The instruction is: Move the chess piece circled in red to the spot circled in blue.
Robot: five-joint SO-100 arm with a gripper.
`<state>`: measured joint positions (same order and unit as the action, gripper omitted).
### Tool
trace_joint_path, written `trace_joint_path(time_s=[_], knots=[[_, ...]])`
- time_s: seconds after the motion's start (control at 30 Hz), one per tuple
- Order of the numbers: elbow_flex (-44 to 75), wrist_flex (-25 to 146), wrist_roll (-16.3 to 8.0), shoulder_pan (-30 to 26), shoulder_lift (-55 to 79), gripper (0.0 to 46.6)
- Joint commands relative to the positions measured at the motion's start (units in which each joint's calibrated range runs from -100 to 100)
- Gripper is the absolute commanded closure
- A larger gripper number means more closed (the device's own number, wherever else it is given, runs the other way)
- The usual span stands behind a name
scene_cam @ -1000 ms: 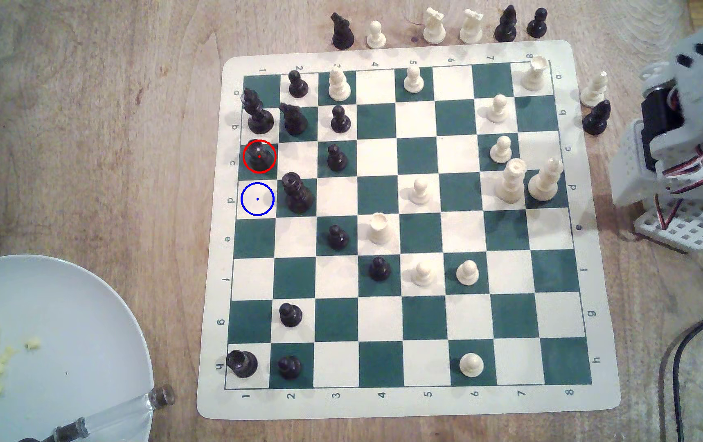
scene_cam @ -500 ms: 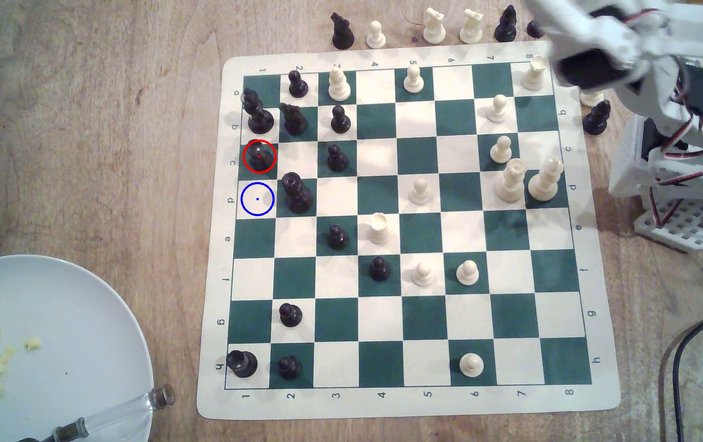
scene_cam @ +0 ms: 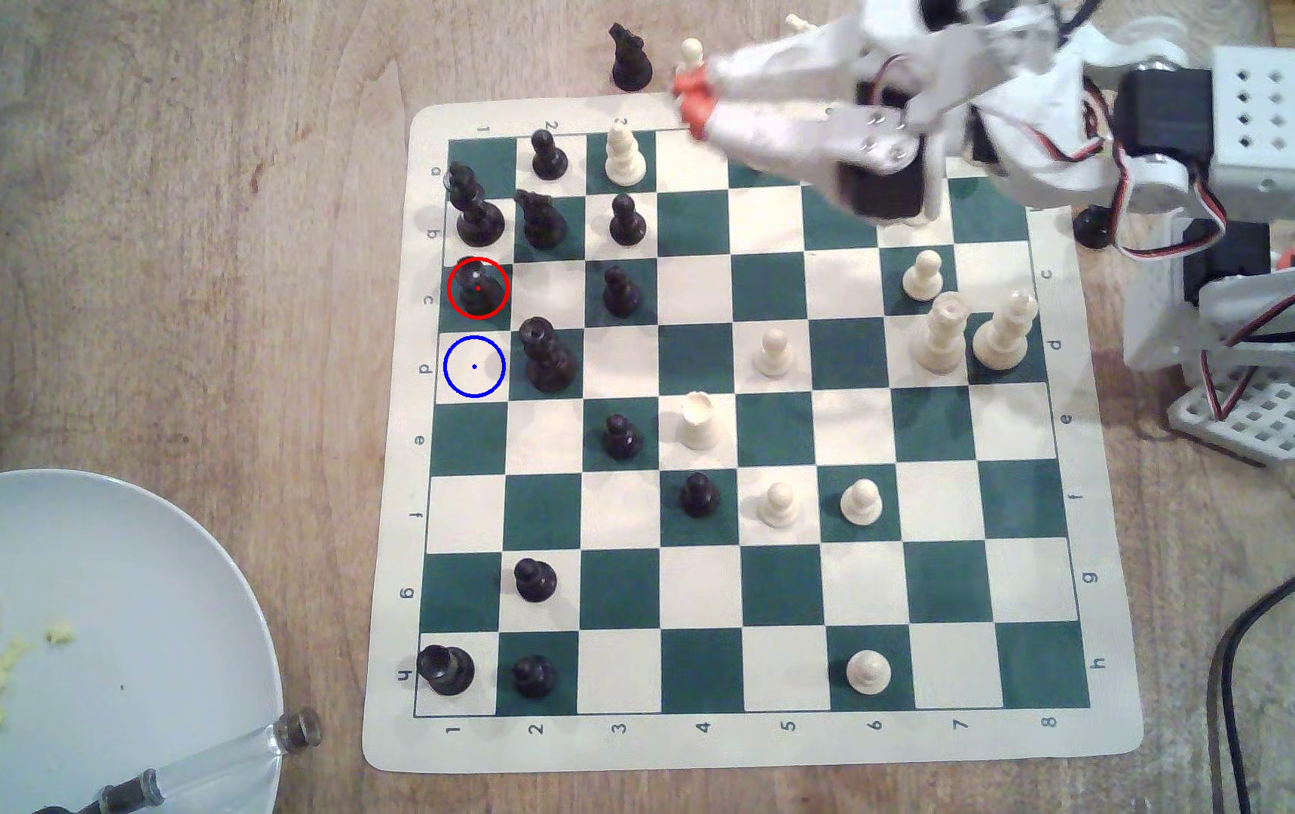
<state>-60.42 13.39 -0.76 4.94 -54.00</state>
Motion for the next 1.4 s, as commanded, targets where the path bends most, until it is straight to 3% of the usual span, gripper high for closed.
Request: trace_joint_path(time_s=[0.0, 0.07, 0.13, 0.23, 0.33, 0.5, 0.83, 1.37], knots=[[10.6, 4.5, -0.1, -0.9, 4.2, 45.4], [13.1, 5.6, 0.3, -1.9, 6.4, 41.5], [17.2, 9.8, 0.9, -2.6, 9.4, 46.4], [25.7, 11.1, -1.9, -2.7, 17.2, 46.4], [32.5, 13.6, -2.4, -1.8, 22.6, 46.4], [46.6, 22.7, -6.3, -1.8, 36.0, 46.4], [76.9, 33.1, -9.6, -1.9, 60.4, 44.1], [91.0, 32.7, -10.2, -2.2, 76.7, 36.5]])
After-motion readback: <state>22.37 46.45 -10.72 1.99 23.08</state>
